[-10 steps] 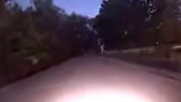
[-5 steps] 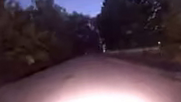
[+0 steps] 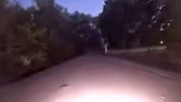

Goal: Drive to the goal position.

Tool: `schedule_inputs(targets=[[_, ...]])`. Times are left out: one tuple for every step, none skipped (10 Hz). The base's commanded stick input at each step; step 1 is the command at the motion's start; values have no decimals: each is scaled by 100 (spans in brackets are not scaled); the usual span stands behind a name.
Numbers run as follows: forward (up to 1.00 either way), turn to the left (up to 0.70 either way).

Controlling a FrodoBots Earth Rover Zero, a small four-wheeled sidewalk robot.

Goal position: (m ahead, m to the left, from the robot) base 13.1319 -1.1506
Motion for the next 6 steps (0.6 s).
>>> schedule_inputs(targets=[[100,0],[100,0],[100,0],[100,0],[100,0],[100,0]])
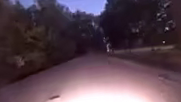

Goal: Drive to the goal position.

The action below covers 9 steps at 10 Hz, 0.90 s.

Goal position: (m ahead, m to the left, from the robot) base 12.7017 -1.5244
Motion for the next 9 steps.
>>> schedule_inputs(targets=[[100,0],[100,0],[100,0],[100,0],[100,0],[100,0],[100,0],[100,0],[100,0]])
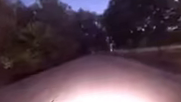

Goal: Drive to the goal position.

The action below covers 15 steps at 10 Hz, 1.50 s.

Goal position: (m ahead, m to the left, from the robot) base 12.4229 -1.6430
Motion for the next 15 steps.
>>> schedule_inputs(targets=[[100,0],[100,0],[100,0],[100,0],[100,0],[100,0],[100,0],[100,0],[100,0],[100,0],[100,0],[100,0],[100,0],[100,0],[100,0]])
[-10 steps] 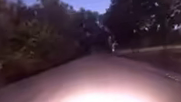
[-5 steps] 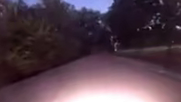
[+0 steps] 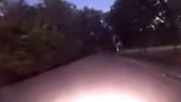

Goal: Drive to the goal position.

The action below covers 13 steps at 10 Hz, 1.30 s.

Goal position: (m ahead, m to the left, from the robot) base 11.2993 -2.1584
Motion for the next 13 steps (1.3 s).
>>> schedule_inputs(targets=[[100,0],[100,0],[100,0],[100,0],[100,0],[100,0],[100,0],[100,0],[100,0],[100,0],[100,0],[100,0],[100,0]])
